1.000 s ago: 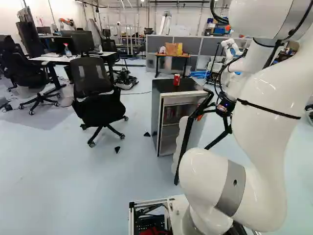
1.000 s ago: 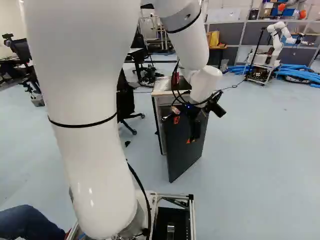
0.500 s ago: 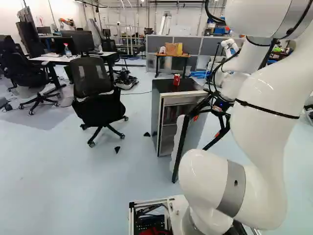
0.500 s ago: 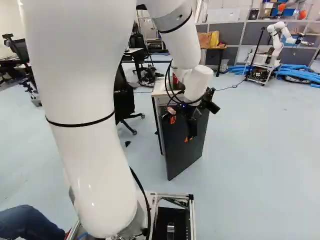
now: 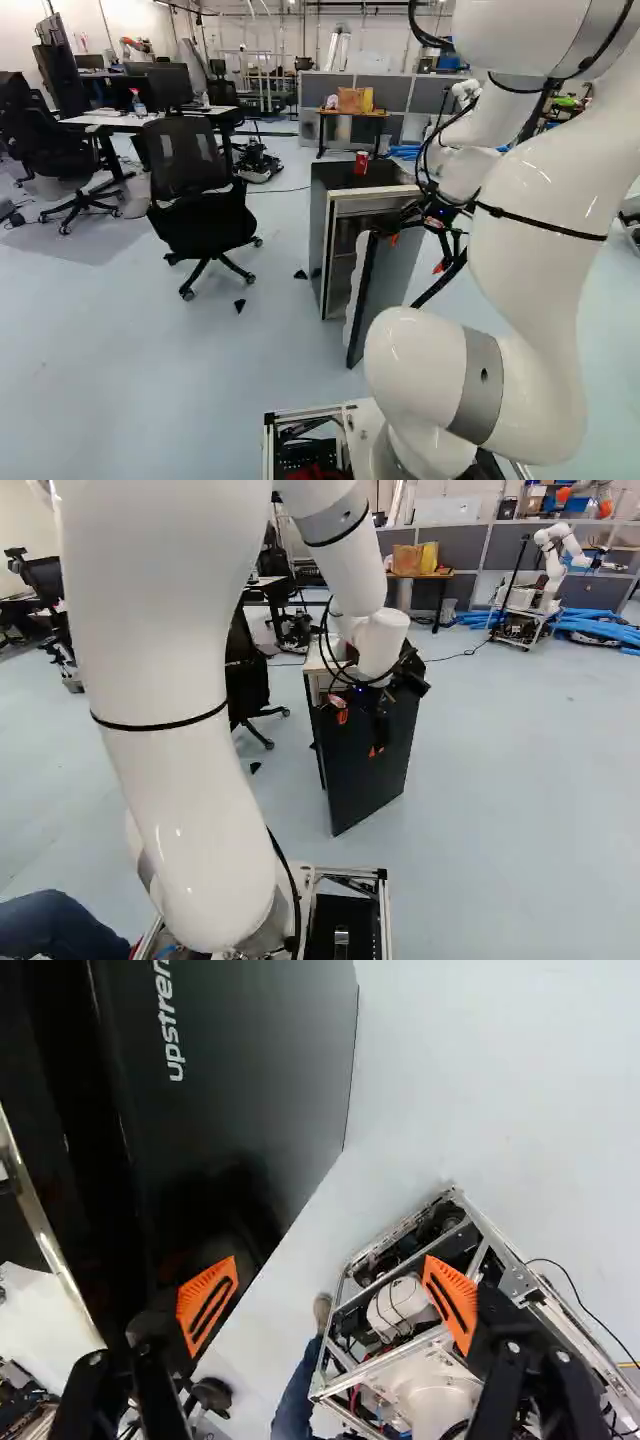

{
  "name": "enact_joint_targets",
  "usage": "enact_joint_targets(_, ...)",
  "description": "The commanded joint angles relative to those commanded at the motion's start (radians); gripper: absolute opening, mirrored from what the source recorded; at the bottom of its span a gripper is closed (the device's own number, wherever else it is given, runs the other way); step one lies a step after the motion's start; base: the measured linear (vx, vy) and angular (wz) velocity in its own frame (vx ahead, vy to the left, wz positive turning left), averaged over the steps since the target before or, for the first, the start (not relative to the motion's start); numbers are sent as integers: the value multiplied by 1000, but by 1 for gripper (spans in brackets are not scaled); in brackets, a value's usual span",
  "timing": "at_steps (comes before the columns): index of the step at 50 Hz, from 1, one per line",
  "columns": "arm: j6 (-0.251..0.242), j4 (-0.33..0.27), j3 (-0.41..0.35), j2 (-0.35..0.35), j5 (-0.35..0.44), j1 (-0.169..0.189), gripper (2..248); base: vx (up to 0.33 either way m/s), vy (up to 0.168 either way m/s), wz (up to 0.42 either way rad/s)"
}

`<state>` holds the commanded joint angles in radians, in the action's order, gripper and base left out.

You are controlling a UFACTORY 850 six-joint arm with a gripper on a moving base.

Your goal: Grab a drink from the fridge

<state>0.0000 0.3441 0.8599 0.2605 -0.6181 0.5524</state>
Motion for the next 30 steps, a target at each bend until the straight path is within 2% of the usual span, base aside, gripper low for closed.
enact_joint_targets(30, 0, -33, 23, 17, 103, -90, 247, 0, 0, 0)
